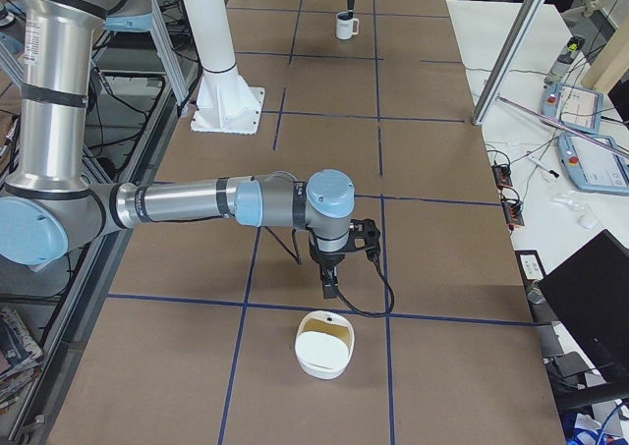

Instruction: Left arm hands cup to right arm to dump lemon

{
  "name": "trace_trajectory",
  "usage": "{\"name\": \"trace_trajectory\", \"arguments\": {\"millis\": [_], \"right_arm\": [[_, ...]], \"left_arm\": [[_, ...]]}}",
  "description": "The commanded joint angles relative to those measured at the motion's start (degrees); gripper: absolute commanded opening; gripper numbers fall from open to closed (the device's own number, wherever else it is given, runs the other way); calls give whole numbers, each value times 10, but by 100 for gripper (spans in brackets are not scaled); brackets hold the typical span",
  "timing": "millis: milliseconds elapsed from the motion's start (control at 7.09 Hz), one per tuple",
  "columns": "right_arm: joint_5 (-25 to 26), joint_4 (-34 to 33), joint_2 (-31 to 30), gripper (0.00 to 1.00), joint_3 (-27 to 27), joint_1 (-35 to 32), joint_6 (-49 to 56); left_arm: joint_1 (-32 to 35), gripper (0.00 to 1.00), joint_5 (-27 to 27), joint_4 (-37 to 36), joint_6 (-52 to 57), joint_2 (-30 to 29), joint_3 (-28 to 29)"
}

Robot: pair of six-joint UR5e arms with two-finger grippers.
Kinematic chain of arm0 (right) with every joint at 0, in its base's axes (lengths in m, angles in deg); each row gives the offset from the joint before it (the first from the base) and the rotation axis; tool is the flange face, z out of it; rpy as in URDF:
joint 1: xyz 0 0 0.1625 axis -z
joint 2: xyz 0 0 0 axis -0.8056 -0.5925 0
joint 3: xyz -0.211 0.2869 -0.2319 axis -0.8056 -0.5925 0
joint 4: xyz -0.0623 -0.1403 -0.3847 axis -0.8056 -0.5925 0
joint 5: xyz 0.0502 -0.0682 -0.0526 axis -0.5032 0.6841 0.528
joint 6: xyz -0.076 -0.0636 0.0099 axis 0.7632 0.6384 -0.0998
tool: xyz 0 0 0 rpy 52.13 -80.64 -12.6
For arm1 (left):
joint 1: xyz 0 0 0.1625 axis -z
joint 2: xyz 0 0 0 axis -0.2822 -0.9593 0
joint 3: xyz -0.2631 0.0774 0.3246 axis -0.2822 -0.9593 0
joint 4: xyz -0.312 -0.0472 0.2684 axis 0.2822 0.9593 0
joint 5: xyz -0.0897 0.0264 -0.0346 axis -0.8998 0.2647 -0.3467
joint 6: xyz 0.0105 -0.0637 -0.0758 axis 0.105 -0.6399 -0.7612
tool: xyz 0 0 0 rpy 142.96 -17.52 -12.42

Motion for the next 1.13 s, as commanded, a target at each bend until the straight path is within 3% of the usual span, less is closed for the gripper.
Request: {"name": "trace_trajectory", "arguments": {"millis": [0,141,282,705,988], "right_arm": [[0,0,0,100,0,0,0],[0,0,0,100,0,0,0],[0,0,0,100,-1,0,0],[0,0,0,100,-1,0,0],[-1,1,0,100,3,0,1]], "left_arm": [[-7,34,-1,0,0,6,0],[-18,19,-1,0,0,6,-3],[-36,19,-1,0,0,7,-9],[-32,0,-3,-3,0,9,-15],[-24,0,-21,-42,0,5,-51]]}}
